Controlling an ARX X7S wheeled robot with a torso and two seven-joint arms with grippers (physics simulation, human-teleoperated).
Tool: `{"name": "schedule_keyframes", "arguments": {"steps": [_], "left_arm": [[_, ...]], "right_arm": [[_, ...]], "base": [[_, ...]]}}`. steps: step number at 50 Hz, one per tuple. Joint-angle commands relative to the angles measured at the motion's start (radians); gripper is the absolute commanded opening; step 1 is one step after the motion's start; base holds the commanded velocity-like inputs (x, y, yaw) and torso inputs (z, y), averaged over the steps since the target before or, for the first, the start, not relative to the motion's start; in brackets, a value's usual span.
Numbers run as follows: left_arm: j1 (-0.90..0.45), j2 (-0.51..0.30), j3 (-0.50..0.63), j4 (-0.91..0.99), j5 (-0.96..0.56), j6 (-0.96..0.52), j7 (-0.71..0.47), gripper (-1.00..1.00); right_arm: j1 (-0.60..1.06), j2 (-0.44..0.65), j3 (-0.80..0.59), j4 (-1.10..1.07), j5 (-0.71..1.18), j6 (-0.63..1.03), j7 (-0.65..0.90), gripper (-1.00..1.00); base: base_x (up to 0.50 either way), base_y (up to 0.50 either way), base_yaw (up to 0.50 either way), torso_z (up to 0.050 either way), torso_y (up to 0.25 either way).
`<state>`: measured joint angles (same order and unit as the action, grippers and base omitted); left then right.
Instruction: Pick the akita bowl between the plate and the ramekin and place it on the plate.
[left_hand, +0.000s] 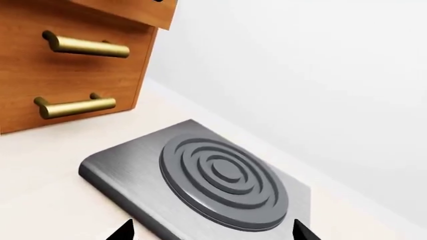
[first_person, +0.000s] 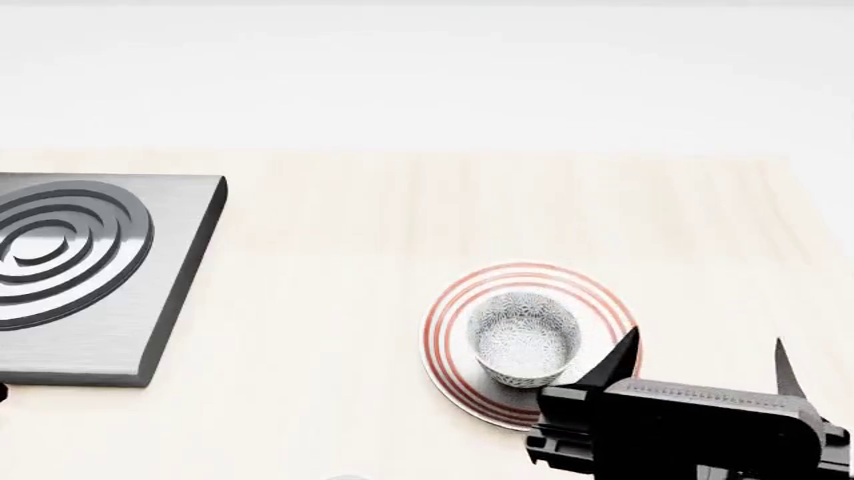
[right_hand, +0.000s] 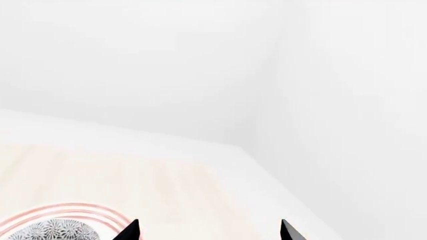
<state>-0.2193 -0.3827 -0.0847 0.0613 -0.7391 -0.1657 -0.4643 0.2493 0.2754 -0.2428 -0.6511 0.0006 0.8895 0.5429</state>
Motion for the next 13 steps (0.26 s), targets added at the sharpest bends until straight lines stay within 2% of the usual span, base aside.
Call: {"name": "schedule_keyframes", "arguments": {"steps": [1,13], "left_arm": [[0.006,-0.007,-0.01,0.03,-0.021,-0.009,-0.009,1.0],[0.009,-0.009,-0.009,0.038,-0.025,-0.011,-0.014,1.0]], "right_arm": [[-0.003,0.01,0.001,-0.054,-0.006,0.034,0.008,1.0],[-0.014,0.018,0.022,-0.083,-0.001,0.045,0.012,1.0]], "base": [[0.0,0.0,0.0,0.0,0.0],[0.0,0.0,0.0,0.0,0.0]]}}
